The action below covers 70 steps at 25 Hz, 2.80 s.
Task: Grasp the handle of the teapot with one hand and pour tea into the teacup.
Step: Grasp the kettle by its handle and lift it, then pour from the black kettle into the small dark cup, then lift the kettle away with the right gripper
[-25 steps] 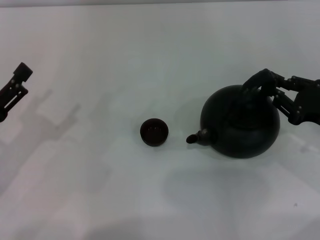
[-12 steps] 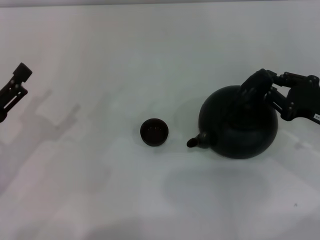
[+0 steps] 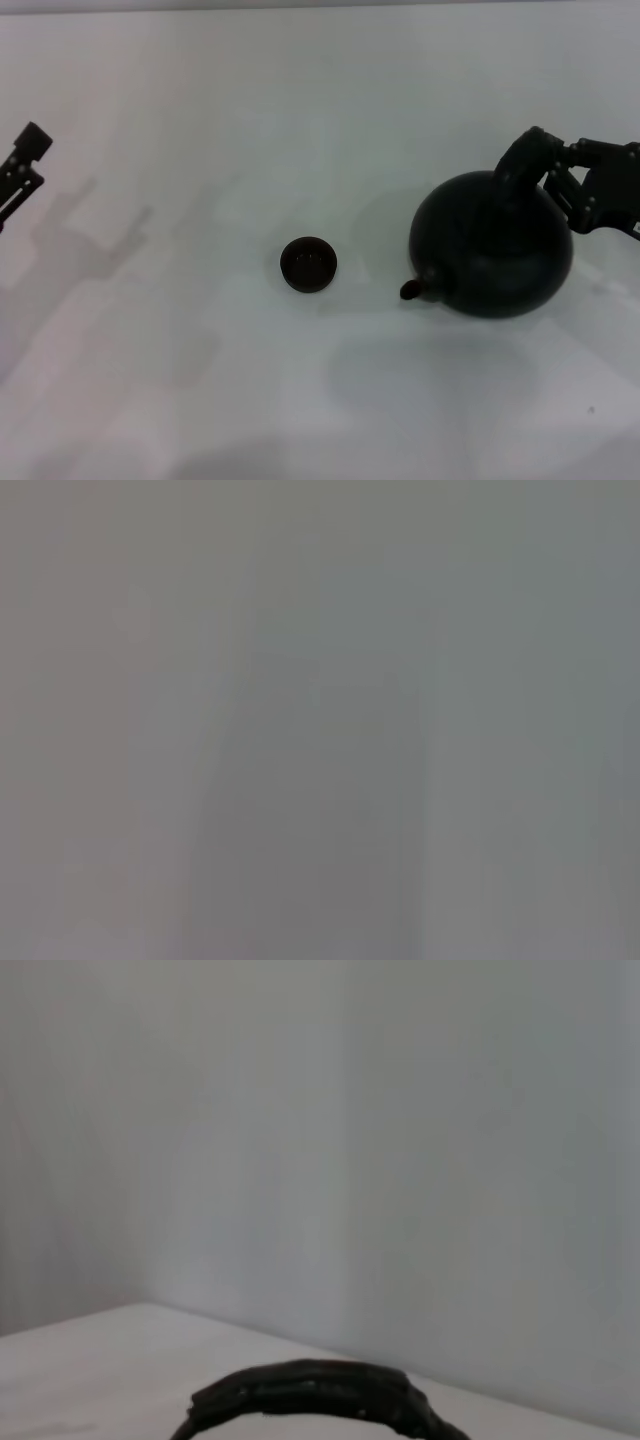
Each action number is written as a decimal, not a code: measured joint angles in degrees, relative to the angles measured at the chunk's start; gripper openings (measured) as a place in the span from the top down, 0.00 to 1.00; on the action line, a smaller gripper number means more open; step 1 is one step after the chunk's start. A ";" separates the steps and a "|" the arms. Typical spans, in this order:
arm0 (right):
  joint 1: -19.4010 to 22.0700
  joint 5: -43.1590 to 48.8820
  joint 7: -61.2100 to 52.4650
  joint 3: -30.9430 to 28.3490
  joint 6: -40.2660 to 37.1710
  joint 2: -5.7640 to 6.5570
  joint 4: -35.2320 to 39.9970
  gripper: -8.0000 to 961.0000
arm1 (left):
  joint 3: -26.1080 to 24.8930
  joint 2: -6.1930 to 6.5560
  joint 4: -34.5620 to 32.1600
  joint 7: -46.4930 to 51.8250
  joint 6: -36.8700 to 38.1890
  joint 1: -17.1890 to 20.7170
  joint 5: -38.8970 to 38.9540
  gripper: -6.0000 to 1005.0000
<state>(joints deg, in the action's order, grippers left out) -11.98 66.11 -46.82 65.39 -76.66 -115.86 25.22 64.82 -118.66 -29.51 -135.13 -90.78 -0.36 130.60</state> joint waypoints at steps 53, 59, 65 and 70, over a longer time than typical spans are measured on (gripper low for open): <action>9.49 -28.18 41.27 42.35 39.16 -0.24 40.00 0.88 | -3.29 0.10 14.11 -6.11 4.50 -0.44 -0.28 0.14; 10.03 -29.77 45.92 42.72 39.20 -0.24 40.23 0.88 | -3.30 0.14 14.08 -6.11 4.50 -0.66 -0.13 0.14; 10.46 -29.81 47.53 42.80 39.15 -0.16 40.65 0.89 | -3.30 0.18 14.15 -6.08 4.83 -1.11 -0.10 0.14; 10.82 -29.81 48.81 42.91 39.16 -0.13 40.75 0.89 | -3.30 0.18 14.15 -6.02 5.18 -1.51 -0.07 0.14</action>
<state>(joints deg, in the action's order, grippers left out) -1.16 36.29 1.99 108.31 -37.49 -115.99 65.97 61.52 -118.48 -15.36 -141.16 -85.60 -1.87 130.52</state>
